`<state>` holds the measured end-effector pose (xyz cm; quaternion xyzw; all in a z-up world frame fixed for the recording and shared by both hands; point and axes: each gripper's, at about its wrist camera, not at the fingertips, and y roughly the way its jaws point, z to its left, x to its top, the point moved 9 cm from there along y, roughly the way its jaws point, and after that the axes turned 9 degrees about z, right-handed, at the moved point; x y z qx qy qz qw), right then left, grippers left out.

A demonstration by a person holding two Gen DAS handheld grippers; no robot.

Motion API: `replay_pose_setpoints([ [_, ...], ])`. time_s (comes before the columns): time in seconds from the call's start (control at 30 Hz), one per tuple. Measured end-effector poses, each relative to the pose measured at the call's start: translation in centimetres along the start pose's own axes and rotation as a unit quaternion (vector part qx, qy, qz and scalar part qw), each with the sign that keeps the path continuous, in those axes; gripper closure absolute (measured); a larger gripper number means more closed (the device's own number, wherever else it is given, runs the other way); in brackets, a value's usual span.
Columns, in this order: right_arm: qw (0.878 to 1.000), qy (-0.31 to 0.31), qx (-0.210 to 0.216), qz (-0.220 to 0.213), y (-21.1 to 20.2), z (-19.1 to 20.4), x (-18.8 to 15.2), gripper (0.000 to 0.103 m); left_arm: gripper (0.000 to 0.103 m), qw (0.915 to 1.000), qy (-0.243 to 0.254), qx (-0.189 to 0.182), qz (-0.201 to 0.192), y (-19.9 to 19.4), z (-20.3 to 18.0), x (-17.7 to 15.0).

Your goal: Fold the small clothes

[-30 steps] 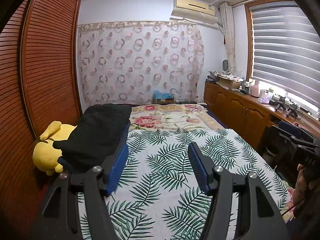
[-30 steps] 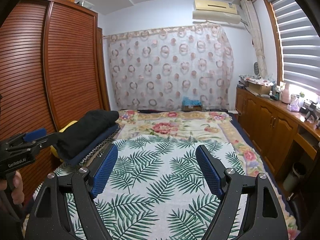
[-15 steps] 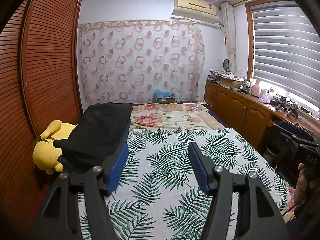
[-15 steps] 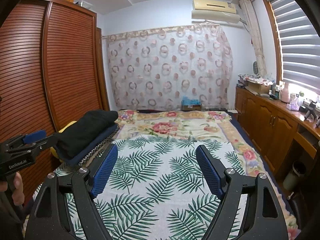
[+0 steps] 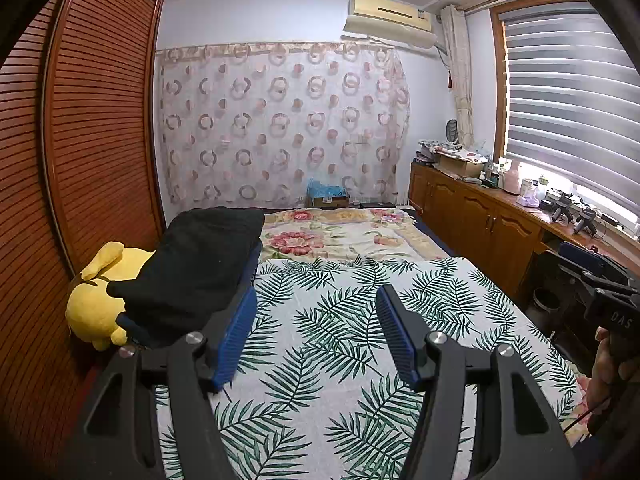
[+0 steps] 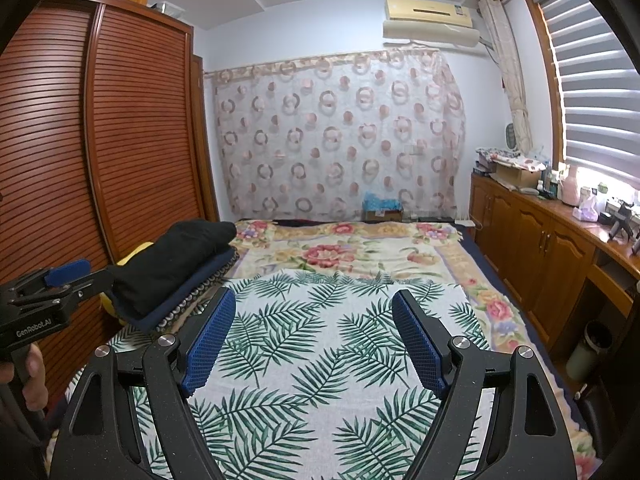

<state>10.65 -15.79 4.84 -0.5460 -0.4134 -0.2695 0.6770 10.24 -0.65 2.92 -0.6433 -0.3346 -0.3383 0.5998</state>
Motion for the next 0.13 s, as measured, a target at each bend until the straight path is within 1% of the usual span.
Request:
replay_pose_setpoints([
  [0.13,1.0,0.0,0.0,0.0,0.02,-0.06,-0.09,0.021,0.042,1.0,0.0,0.0,0.0,0.04,0.09,-0.04],
])
